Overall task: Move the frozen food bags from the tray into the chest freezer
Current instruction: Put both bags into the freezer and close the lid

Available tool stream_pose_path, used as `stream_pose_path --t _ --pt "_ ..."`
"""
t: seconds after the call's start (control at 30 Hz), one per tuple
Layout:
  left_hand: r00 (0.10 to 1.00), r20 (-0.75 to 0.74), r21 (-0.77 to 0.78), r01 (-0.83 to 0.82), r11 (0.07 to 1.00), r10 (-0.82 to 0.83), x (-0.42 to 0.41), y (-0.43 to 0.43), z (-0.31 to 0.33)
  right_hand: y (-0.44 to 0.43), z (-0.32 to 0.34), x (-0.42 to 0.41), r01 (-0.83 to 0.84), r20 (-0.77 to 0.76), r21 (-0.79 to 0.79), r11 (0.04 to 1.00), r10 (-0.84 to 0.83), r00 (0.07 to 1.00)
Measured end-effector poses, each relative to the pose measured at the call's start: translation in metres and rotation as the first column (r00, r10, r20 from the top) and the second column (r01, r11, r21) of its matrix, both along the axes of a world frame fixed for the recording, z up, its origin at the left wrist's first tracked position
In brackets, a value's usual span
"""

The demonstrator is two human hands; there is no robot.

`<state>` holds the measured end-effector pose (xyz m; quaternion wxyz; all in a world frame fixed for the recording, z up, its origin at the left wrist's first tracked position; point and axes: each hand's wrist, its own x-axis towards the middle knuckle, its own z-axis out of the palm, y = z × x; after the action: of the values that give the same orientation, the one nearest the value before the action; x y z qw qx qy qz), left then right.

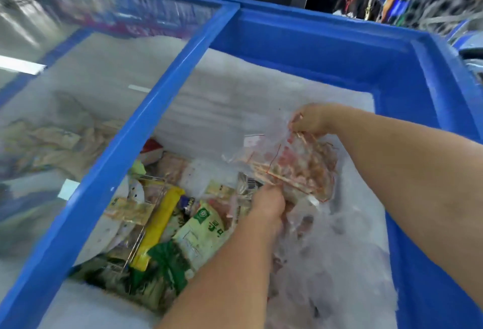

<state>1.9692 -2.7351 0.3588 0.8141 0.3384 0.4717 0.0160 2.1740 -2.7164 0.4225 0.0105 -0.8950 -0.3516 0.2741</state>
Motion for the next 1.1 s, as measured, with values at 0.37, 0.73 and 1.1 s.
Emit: stream_pose_path --t 0.37,0.73,1.1 --pt "0.98 -0.199 0.046 0.006 0.999 0.003 -0.002 0.018 -0.034 -0.005 -0.055 0.003 0.213 0.008 0.027 0.977 -0.213 0.977" --pt "0.999 -0.035 0.503 0.003 0.864 0.017 -0.105 0.051 0.085 -0.037 0.053 -0.119 0.398 -0.294 0.61 0.685 -0.271 0.916" --pt "0.931 0.28 0.653 -0.007 0.757 -0.233 -0.417 0.009 0.271 -0.178 0.218 -0.49 0.559 -0.557 0.77 0.307 -0.103 0.824"
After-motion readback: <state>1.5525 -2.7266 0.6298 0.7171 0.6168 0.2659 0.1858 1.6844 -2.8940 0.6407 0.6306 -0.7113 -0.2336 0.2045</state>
